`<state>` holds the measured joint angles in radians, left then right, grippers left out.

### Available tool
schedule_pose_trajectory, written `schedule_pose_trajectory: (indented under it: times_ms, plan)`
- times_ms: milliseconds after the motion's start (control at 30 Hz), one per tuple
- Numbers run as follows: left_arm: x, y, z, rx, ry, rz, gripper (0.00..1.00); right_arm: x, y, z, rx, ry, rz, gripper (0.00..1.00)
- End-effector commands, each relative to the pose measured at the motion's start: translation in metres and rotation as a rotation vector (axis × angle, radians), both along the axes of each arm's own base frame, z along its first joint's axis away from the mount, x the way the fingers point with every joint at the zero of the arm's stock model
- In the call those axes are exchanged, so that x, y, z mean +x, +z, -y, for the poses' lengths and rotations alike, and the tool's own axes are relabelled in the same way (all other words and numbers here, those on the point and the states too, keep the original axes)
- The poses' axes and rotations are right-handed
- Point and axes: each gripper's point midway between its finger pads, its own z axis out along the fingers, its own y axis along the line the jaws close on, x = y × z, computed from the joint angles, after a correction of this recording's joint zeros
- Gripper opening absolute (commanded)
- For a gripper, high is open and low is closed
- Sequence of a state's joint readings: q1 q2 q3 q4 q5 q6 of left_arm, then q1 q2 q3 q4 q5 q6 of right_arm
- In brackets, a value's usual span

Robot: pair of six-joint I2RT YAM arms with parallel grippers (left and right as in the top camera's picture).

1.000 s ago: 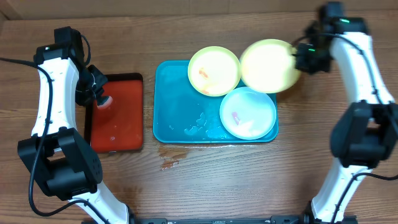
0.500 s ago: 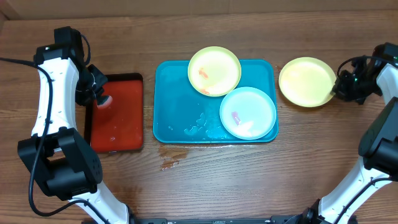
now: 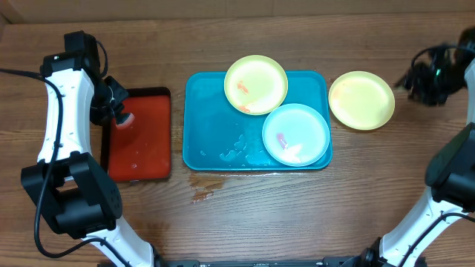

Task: Clean dirty plates on tray and stack at the side
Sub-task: 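Lift the yellow plate with the right gripper and place it right of the tray, then move the right gripper back to the top yellow plate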

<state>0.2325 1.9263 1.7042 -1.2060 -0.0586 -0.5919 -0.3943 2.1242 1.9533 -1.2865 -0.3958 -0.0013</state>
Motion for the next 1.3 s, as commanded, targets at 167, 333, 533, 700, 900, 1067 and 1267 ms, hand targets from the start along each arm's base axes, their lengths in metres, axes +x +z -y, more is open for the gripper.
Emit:
schedule_pose_trajectory:
  times_ms: [167, 333, 533, 700, 900, 1067, 1267]
  plan:
    - [0.009, 0.014, 0.013, 0.006, -0.056, 0.047, 0.04, 0.073, 0.043, -0.144, 0.004, 0.354, 0.352, 0.63]
    - [0.011, 0.014, 0.022, 0.006, -0.077, 0.047, 0.04, 0.094, 0.012, -0.21, -0.291, 0.449, 0.423, 0.77]
    - [0.012, 0.015, 0.027, 0.006, -0.091, 0.049, 0.04, 0.105, -0.017, -0.245, -0.513, 0.463, 0.458, 0.8]
    - [0.012, 0.015, 0.028, 0.006, -0.092, 0.049, 0.04, 0.113, -0.045, -0.257, -0.509, 0.494, 0.457, 0.8]
    - [0.013, 0.015, 0.028, 0.006, -0.092, 0.051, 0.04, 0.101, -0.081, -0.284, -0.369, 0.626, 0.423, 0.78]
    - [0.014, 0.015, 0.028, 0.007, -0.092, 0.054, 0.04, 0.097, -0.095, -0.292, -0.358, 0.68, 0.41, 0.57]
    - [0.014, 0.015, 0.028, 0.007, -0.092, 0.054, 0.04, 0.096, -0.097, -0.292, -0.357, 0.68, 0.406, 0.27]
